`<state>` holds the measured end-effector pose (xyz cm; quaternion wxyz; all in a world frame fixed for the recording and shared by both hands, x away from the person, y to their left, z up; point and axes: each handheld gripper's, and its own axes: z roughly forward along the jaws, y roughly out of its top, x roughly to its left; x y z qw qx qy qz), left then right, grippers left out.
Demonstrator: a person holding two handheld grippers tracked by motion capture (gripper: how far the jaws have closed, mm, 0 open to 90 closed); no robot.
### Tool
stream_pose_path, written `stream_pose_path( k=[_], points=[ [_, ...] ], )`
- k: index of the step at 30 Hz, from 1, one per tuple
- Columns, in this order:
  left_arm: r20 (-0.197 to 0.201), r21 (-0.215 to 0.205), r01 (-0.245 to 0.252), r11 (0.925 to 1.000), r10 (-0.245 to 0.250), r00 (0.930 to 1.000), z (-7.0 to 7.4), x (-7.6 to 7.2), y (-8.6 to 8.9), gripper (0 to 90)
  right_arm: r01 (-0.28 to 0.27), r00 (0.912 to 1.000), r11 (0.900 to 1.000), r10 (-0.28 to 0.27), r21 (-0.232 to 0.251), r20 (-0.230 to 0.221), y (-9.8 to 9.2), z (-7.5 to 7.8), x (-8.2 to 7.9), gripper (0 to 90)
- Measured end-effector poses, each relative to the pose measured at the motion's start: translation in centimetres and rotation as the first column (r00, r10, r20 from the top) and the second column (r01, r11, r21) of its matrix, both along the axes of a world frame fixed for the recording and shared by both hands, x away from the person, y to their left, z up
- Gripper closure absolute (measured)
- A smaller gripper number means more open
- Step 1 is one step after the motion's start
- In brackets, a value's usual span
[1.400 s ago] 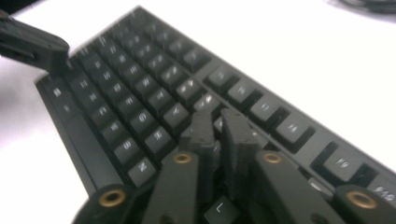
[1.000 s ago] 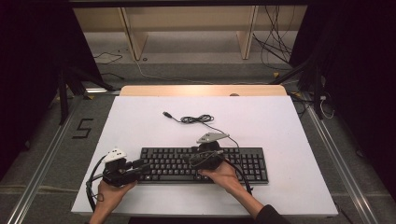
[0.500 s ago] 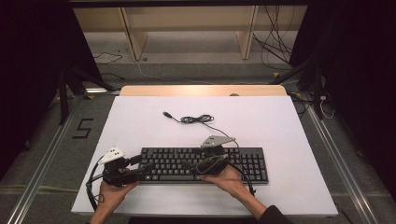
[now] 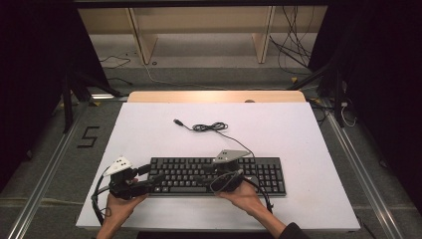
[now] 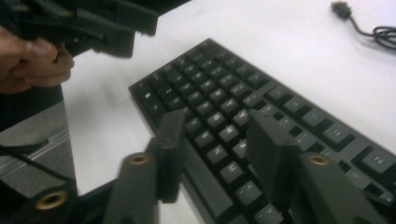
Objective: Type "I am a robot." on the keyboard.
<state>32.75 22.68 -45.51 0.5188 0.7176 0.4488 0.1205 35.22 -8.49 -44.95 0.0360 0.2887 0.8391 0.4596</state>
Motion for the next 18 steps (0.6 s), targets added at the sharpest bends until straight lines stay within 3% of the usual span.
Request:
stream_pose_path(
  k=[2, 3, 5, 6, 9, 14, 15, 16, 17, 18],
  points=[
    [0.001, 0.002, 0.002, 1.0, -0.002, 1.0, 0.0, 0.0, 0.0, 28.3, 0.0, 1.0, 1.0, 0.0, 0.0, 0.0, 0.0, 0.0, 0.0, 69.1],
    [0.001, 0.002, 0.002, 1.0, -0.002, 1.0, 0.0, 0.0, 0.0, 28.3, -0.008, 0.9999, 1.0, 0.008, -0.019, -0.007, 0.2, -0.3, -0.2, 76.4],
    [0.002, -0.001, 0.004, 1.0, -0.004, 1.0, 0.0, 0.0, 0.0, 27.7, -0.008, 0.9999, 1.0, 0.008, -0.019, -0.007, 0.2, -0.3, -0.2, 76.4],
    [0.007, -0.005, 0.004, 1.0, -0.004, 1.0, 0.0, 0.0, 0.0, 27.7, -0.015, 0.9998, 0.999, 0.015, -0.046, -0.014, 0.5, -0.7, -0.4, 83.6],
    [0.007, -0.005, 0.004, 1.0, -0.004, 1.0, 0.0, 0.0, 0.0, 27.3, -0.017, 0.9997, 0.998, 0.016, -0.059, -0.017, 0.7, -1.0, -0.5, 87.6],
    [0.007, -0.005, 0.004, 1.0, -0.004, 1.0, 0.0, 0.0, 0.0, 27.3, -0.017, 0.9997, 0.998, 0.016, -0.059, -0.017, 0.7, -1.0, -0.5, 87.6],
    [0.033, -0.008, 0.008, 0.9999, -0.007, 0.9994, 0.1, -0.2, -0.2, 27.3, -0.017, 0.9997, 0.998, 0.016, -0.059, -0.017, 0.7, -1.0, -0.5, 87.6],
    [0.033, -0.008, 0.008, 0.9999, -0.007, 0.9994, 0.1, -0.2, -0.2, 27.3, -0.017, 0.9997, 0.998, 0.016, -0.059, -0.017, 0.7, -1.0, -0.5, 87.6],
    [0.033, -0.008, 0.008, 0.9999, -0.007, 0.9994, 0.1, -0.2, -0.2, 27.3, -0.015, 0.9995, 0.988, 0.011, -0.153, -0.03, 1.7, -2.8, -0.2, 87.6],
    [0.033, -0.008, 0.008, 0.9999, -0.007, 0.9994, 0.1, -0.2, -0.2, 27.3, -0.015, 0.9995, 0.988, 0.011, -0.153, -0.03, 1.7, -2.8, -0.2, 90.0]
  ],
)
